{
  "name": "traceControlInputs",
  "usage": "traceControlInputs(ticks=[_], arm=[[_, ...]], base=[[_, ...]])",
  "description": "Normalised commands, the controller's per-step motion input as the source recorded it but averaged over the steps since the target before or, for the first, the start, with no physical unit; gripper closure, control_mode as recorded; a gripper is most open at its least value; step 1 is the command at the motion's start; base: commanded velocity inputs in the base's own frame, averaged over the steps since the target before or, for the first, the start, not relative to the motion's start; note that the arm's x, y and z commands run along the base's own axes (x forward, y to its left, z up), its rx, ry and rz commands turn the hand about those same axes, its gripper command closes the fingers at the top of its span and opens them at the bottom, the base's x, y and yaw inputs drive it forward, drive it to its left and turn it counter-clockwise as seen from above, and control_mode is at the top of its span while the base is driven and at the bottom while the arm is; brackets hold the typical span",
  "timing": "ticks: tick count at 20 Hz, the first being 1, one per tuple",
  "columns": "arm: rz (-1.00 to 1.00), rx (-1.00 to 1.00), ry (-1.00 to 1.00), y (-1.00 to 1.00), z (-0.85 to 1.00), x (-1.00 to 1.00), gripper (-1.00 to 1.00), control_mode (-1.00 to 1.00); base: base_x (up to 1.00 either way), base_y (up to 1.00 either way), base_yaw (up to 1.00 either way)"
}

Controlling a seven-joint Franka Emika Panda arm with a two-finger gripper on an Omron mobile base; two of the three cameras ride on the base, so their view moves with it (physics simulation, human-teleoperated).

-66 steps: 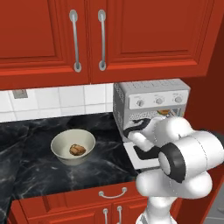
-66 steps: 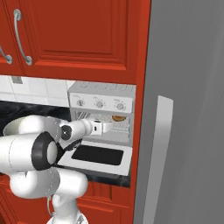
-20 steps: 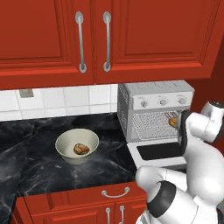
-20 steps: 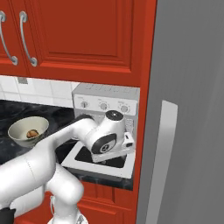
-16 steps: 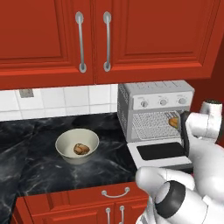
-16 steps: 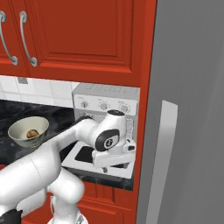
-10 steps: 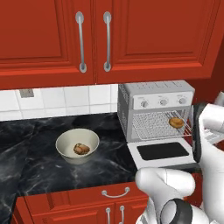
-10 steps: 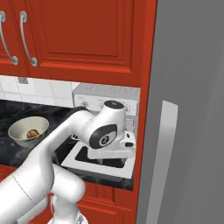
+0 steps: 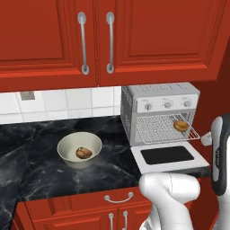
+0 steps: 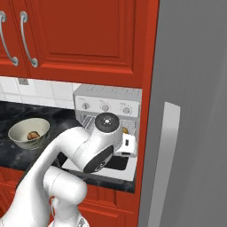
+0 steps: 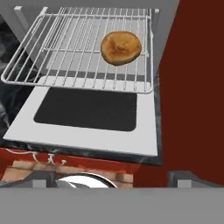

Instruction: Pick up the heated bread from the toaster oven and place it in the bowl. Then move the bread bowl to the dining counter.

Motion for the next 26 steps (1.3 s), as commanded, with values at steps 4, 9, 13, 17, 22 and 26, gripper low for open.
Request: traceControlInputs(ticks=[4, 9, 13, 17, 22, 26], arm=[[-0.12, 0.00, -0.23, 0.06, 0.04, 0.77, -1.00, -1.00], [-0.14, 0.03, -0.04, 0.00, 0.00, 0.61, -1.00, -1.00], [-0.08, 0.01, 0.08, 0.00, 0.02, 0.49, -1.00, -1.00], [-0.05, 0.00, 0.17, 0.00, 0.00, 0.47, -1.00, -1.00], [-0.03, 0.00, 0.11, 0.00, -0.10, 0.49, -1.00, -1.00], [-0.05, 0.00, 0.07, 0.00, -0.27, 0.46, -1.00, -1.00]], base=[[0.00, 0.00, 0.00], [0.00, 0.00, 0.00], [0.00, 0.00, 0.00], [0.00, 0.00, 0.00], [0.00, 0.00, 0.00], [0.00, 0.00, 0.00]])
